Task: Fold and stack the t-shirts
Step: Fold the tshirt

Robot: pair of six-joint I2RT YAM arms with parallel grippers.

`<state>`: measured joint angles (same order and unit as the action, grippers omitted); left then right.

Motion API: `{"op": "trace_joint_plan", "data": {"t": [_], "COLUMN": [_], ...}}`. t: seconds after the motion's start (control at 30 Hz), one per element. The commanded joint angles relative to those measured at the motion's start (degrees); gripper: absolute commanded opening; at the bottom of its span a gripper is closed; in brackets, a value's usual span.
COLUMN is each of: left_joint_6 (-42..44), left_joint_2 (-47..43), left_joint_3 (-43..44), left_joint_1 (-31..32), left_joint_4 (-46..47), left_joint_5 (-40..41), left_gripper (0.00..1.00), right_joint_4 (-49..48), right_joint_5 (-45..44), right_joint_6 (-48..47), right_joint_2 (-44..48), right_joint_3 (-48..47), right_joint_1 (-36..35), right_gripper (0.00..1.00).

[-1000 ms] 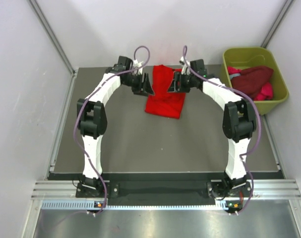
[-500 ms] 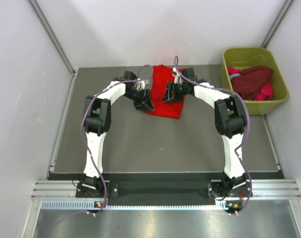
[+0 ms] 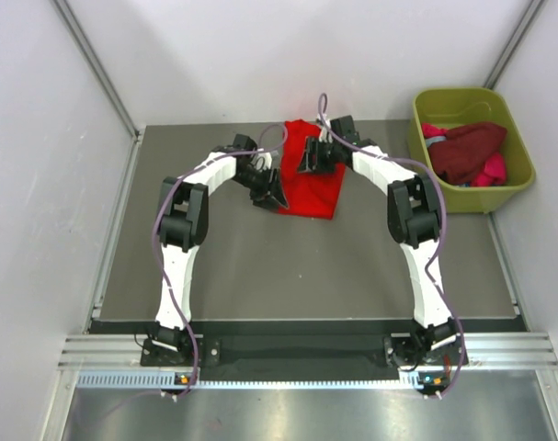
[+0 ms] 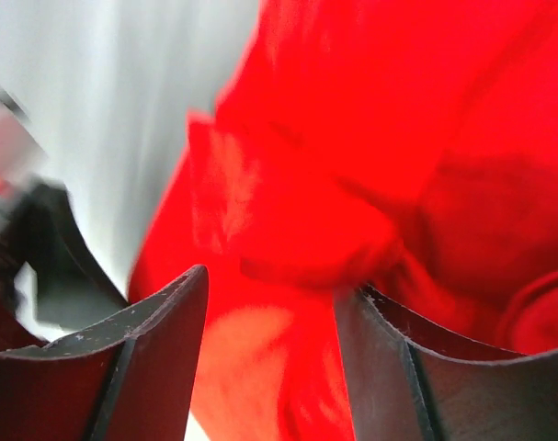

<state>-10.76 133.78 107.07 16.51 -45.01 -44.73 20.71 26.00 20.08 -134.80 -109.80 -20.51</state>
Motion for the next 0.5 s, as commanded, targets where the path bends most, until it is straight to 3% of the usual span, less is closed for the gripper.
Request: {"op": "trace_joint_plan", "data": {"t": [0.0,0.23,0.3,0.33,0.47], "left_joint_6": [0.74,0.66,0.83,1.53,1.28], "left_joint_2": [0.26,-0.27,-0.88,-2.1,-6.33], "left_joint_3": [-1.24,-1.51,-0.46,0.15,4.02], "left_joint_1": [0.36,0.71,0.63,0.63,0.19], "left_joint_4": [0.98,1.07,0.63,-0.15,0.01], "left_joint_5": [0.08,0.61,0.61,1.22,2.54], "left_gripper": [0.54,0.55,0.6,0.67,0.73], "right_joint_4": [-4.27,-4.1,-3.57,-3.4,-1.99], "right_joint_5": [-5.34,-9.39,-9.04,-8.17,-6.05], "right_joint_6": [-1.61,-4.08,-4.17,-4.25,-5.75], "right_joint_2": [0.59,3.31,4.98,7.16,13.33], "right_joint_3": [-7.7,-11.68,-9.92,-7.56,-0.78], "right_joint_1": [1.52,4.78,5.74,6.18,6.8], "right_gripper": [0.57,0.59,0.6,0.6,0.6]}}
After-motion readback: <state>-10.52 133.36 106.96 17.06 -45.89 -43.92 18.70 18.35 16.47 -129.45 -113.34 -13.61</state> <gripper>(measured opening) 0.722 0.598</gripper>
